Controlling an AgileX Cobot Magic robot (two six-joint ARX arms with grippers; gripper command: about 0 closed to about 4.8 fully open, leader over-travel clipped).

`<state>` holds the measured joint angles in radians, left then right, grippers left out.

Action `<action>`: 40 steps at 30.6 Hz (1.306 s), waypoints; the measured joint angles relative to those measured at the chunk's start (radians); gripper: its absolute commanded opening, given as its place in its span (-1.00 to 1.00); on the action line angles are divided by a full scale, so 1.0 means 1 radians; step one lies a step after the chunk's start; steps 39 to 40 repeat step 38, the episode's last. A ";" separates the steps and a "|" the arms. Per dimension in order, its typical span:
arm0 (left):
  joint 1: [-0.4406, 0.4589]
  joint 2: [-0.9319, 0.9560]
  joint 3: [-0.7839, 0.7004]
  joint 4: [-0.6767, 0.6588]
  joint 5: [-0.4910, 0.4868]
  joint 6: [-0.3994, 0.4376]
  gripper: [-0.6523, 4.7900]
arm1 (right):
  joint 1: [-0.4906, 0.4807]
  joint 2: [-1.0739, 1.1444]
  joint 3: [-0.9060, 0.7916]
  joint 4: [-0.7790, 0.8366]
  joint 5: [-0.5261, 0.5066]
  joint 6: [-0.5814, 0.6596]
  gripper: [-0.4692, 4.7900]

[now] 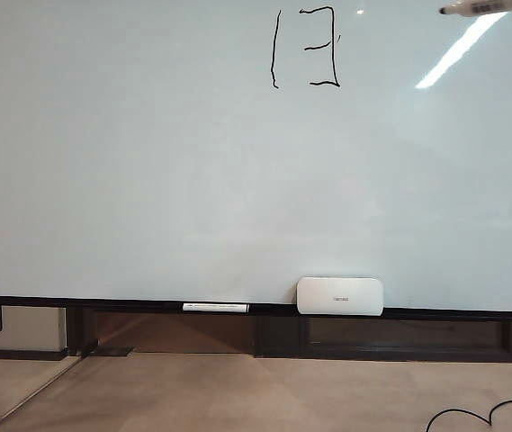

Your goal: Reach to the right to find the marker pen, pick it up, and write the number 13 on the whiteboard.

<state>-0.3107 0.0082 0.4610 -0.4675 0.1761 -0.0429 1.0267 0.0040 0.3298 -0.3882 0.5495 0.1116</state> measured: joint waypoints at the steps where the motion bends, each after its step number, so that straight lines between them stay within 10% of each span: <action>1: 0.000 0.000 0.000 0.000 0.000 0.000 -0.78 | 0.000 0.000 0.000 0.000 0.009 0.000 -0.82; 40: 0.000 0.000 0.000 0.000 0.000 0.000 -0.78 | 0.000 0.000 0.000 -0.002 0.011 0.000 -0.82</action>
